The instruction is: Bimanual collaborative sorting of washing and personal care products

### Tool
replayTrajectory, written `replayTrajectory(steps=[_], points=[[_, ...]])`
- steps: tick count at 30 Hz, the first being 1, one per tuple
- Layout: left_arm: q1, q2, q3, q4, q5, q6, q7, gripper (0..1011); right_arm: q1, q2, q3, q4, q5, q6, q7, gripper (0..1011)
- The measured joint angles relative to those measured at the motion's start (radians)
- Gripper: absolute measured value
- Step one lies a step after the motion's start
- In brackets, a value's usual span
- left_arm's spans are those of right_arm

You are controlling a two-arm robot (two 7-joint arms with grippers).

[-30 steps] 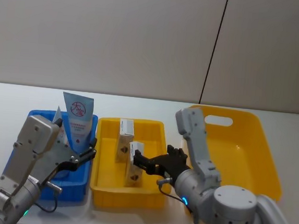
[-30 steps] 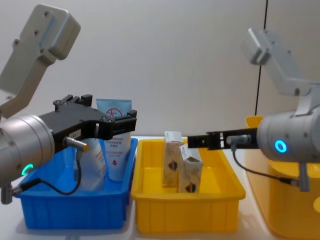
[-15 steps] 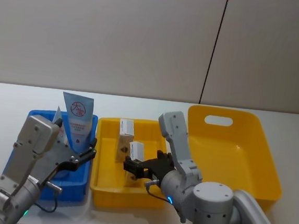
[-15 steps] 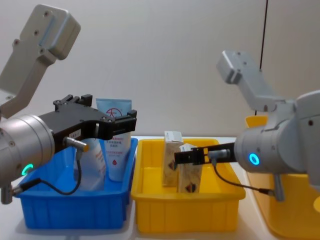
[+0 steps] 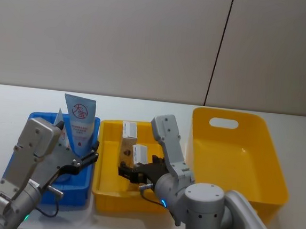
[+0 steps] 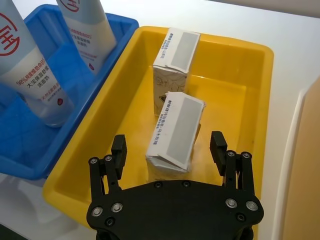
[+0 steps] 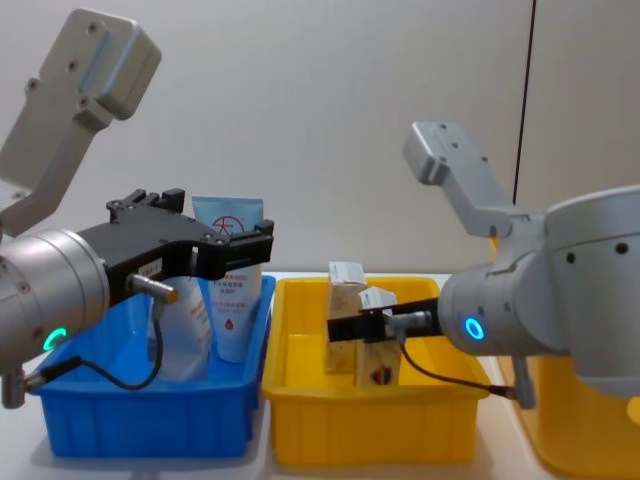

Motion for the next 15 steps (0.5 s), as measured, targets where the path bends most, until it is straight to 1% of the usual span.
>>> replayTrajectory(steps=[15], points=[[0.000, 0.000, 0.000, 0.000, 0.000, 0.000, 0.000, 1001, 0.029, -0.021, -0.013, 0.068, -0.025, -0.007, 0.005, 1002]])
